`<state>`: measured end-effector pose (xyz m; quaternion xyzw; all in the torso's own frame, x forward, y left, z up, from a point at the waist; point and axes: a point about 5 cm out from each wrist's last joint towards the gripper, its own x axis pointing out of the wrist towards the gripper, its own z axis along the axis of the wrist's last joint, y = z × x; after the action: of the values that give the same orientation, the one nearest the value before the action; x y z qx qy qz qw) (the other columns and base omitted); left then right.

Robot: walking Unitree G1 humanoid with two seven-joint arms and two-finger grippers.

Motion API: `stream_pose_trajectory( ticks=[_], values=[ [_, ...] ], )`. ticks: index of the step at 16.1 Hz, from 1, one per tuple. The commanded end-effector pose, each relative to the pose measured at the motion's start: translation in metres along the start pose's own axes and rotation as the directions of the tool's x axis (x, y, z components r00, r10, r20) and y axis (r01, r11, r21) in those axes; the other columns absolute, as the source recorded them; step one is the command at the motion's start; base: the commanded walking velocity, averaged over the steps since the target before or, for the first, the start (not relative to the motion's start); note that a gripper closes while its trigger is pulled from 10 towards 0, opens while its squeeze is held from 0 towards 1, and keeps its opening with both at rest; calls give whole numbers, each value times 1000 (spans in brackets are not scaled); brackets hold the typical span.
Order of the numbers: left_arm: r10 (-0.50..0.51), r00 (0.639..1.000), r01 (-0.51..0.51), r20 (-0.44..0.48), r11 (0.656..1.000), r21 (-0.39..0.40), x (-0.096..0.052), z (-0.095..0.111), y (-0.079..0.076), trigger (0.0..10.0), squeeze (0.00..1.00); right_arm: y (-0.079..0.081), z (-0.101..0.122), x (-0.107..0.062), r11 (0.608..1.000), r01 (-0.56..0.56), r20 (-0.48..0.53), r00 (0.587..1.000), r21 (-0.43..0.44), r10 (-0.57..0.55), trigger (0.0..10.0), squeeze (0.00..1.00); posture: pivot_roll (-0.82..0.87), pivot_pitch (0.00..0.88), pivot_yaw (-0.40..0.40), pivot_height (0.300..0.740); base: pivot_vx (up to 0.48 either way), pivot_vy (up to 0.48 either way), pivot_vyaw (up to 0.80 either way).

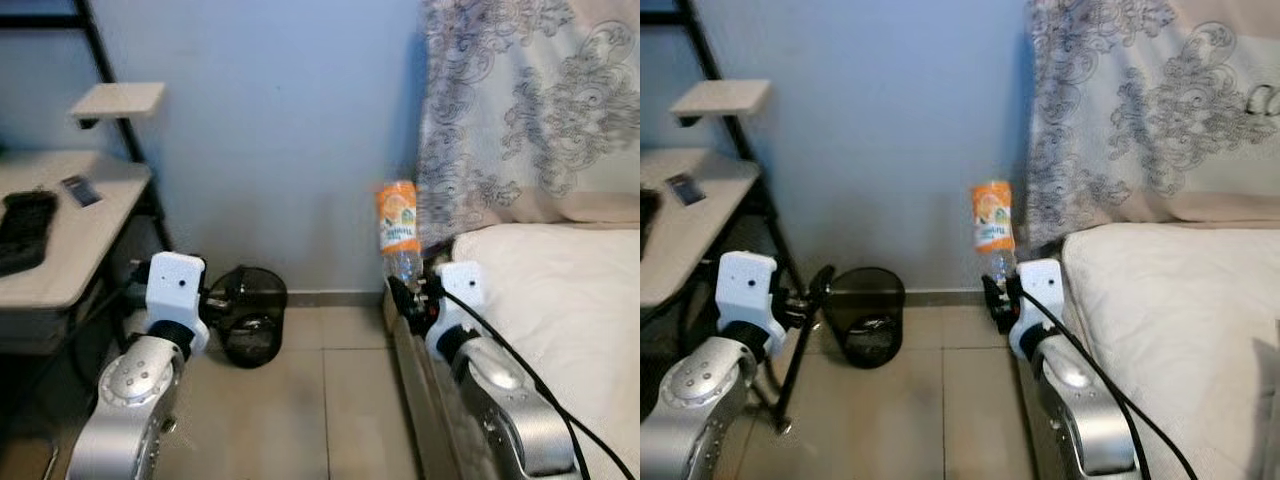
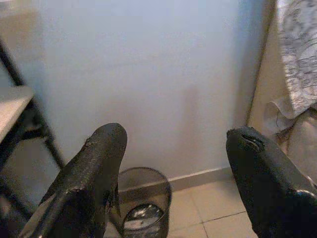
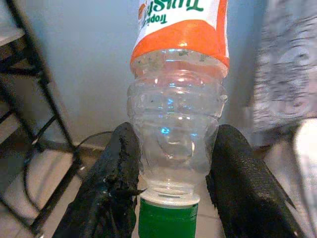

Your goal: Clean up the room

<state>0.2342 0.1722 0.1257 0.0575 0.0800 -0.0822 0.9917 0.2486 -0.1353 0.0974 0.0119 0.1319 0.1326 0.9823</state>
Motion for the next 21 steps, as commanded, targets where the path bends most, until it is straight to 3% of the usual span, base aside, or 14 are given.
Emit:
stream_pose_trajectory(
  ticks=[1, 10, 15, 21],
  values=[
    [-24, 1000, 25, 10, 1000, -5, 1, 2, -6, 10000, 0, -9, 0, -2, 999, 32, 2, 999, -2, -32, 10000, 0, 14, 0, 5, 740, 289, 0, 0],
    [-38, 999, 38, 16, 999, -2, 4, 4, -6, 10000, 0, -8, 1, 2, 999, 20, 11, 1000, -37, -20, 10000, 0, 13, 0, 14, 740, 307, 0, 0],
    [-40, 999, 40, 14, 999, -3, 4, 4, -6, 10000, 0, -6, 0, 2, 999, 10, 9, 1000, -44, -10, 10000, 0, 14, 0, 13, 740, 320, 0, 748],
    [-42, 999, 42, 10, 999, -3, 5, 4, -8, 10000, 0, -10, 1, 8, 998, 15, 9, 1000, -58, -15, 10000, 0, 24, 0, 10, 740, 319, 0, 0]
  ],
)
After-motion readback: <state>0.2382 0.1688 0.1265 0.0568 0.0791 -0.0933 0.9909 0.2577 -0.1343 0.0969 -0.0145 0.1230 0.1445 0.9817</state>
